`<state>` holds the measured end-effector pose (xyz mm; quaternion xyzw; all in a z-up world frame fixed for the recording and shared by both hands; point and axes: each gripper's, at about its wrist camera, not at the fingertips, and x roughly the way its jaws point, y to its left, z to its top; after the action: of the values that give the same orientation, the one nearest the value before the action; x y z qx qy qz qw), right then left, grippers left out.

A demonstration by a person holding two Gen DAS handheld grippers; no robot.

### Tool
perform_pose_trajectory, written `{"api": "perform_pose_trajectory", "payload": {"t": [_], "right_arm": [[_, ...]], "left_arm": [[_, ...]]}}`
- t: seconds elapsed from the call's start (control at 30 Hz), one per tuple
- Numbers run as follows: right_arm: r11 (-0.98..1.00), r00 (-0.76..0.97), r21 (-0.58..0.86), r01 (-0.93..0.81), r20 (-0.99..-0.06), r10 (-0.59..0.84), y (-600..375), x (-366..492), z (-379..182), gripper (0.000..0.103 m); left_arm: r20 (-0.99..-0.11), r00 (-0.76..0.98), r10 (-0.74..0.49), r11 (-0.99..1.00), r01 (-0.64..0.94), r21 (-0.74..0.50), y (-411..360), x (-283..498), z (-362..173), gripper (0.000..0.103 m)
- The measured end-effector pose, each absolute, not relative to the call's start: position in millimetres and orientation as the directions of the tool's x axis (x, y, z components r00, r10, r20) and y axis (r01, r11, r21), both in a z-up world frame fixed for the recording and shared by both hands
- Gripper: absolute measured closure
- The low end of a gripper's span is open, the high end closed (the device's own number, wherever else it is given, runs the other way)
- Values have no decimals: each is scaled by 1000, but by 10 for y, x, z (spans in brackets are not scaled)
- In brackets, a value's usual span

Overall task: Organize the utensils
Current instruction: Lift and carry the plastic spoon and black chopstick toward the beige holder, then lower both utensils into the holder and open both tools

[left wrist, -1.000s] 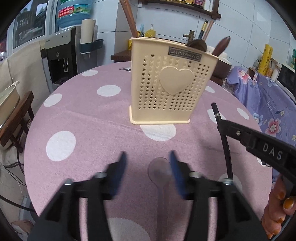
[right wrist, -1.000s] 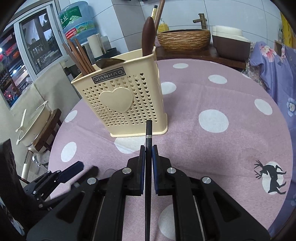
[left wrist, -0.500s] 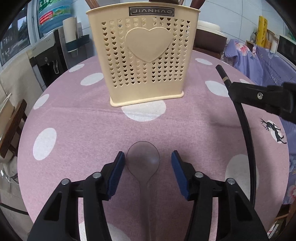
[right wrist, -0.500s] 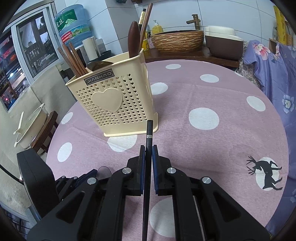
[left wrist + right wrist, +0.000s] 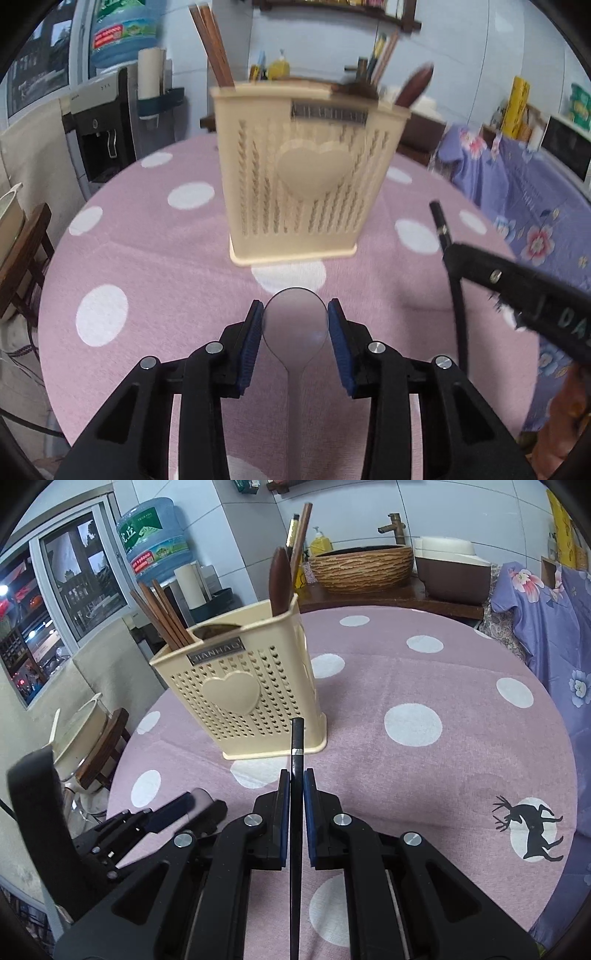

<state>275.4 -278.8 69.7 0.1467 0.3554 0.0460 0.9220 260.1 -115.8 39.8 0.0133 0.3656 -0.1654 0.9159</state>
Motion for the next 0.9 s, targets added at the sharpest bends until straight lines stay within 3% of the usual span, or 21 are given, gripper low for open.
{"api": "perform_pose_trajectory", "payload": {"t": [0.2, 0.3, 0.9], "right_arm": [[947, 777, 320, -32, -588, 225, -2791, 2622, 1006, 95], [948, 795, 313, -47, -564, 226, -2795, 2546, 1160, 95], [956, 803, 266, -127, -538, 257, -2702, 2333, 1439, 95]], "left_arm": [[-578, 722, -381, 923, 335, -190, -987, 2534, 781, 67], [-553, 742, -379, 924, 337, -181, -996, 2533, 872, 67], [-530, 747, -401, 915, 352, -197, -812, 2465, 980, 67]]}}
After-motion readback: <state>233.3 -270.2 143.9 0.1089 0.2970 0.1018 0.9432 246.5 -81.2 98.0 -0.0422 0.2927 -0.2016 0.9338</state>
